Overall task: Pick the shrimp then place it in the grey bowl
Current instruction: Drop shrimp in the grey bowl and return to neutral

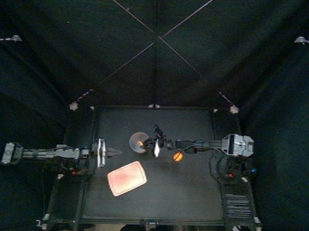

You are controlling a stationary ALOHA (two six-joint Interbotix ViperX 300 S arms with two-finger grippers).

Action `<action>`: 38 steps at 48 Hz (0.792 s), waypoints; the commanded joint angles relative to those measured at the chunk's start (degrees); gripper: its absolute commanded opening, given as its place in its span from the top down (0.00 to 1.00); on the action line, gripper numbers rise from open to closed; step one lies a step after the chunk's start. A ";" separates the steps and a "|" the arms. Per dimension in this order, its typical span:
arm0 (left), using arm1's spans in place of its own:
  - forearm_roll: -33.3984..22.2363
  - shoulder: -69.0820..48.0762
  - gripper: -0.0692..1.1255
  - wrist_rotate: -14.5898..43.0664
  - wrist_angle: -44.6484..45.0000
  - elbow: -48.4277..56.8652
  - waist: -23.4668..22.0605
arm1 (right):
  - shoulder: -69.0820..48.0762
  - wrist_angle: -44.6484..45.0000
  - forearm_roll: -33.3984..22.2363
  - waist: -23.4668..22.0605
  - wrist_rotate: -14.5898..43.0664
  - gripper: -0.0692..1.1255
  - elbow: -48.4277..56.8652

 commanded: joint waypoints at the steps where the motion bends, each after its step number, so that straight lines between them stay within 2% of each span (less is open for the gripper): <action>1: 0.18 0.26 0.95 0.09 -0.53 -0.53 0.18 | 0.18 2.90 -0.26 -1.49 -0.18 0.42 -3.69; 7: 0.18 0.26 0.95 0.09 -0.53 -0.18 0.18 | 1.85 5.27 -0.88 -2.02 -0.26 0.38 -5.98; 13: 0.18 0.26 0.95 0.09 -0.53 -0.09 0.18 | 2.64 6.15 -3.08 -2.02 -0.18 0.29 -7.47; 20: 0.18 0.26 0.95 0.09 -0.53 0.09 0.18 | 2.90 6.42 -3.16 -1.93 0.09 0.19 -7.73; 38: 0.18 0.26 0.95 0.00 -0.18 0.18 0.18 | -0.70 7.12 -3.16 -0.97 -0.09 0.18 -3.96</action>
